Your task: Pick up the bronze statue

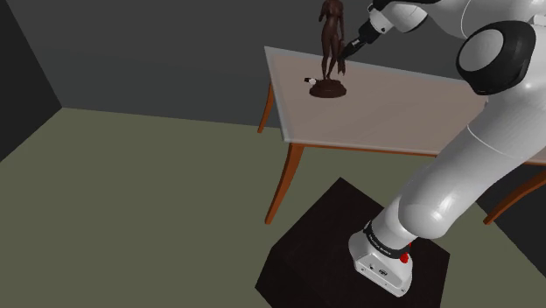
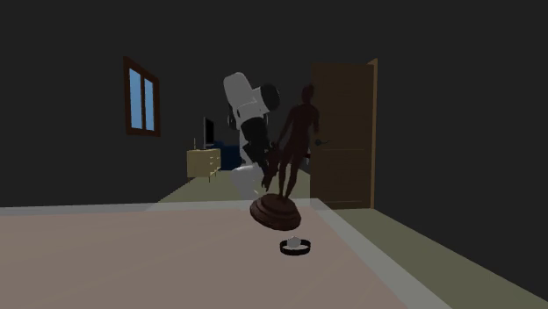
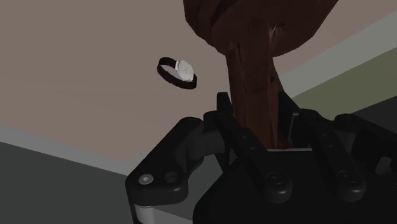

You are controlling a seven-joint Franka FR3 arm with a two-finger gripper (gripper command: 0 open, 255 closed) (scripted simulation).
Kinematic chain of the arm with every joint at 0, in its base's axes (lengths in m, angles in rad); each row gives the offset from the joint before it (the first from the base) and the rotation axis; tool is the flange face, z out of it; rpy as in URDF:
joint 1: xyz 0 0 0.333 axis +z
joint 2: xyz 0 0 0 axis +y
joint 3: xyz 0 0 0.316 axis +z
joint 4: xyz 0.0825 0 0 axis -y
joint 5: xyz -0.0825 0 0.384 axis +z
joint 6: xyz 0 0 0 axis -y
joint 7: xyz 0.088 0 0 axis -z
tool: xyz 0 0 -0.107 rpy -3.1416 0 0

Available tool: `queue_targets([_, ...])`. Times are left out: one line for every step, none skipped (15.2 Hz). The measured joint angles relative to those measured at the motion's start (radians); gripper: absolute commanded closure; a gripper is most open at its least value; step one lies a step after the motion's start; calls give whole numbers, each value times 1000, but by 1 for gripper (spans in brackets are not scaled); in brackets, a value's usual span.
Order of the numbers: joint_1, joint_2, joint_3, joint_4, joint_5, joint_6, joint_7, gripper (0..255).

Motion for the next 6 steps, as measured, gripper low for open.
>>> queue_targets([0, -2, 1, 11, -4, -11, 7, 255])
queue_targets([-1, 2, -1, 26, -2, -23, 8, 255])
queue_targets([-1, 3, -1, 39, -5, -36, 13, 255])
queue_targets([-2, 7, -2, 57, -4, -51, 16, 255])
queue_targets([-3, 9, -3, 73, -4, -64, 20, 255])
queue_targets([-3, 8, -4, 79, -5, -71, 22, 255])
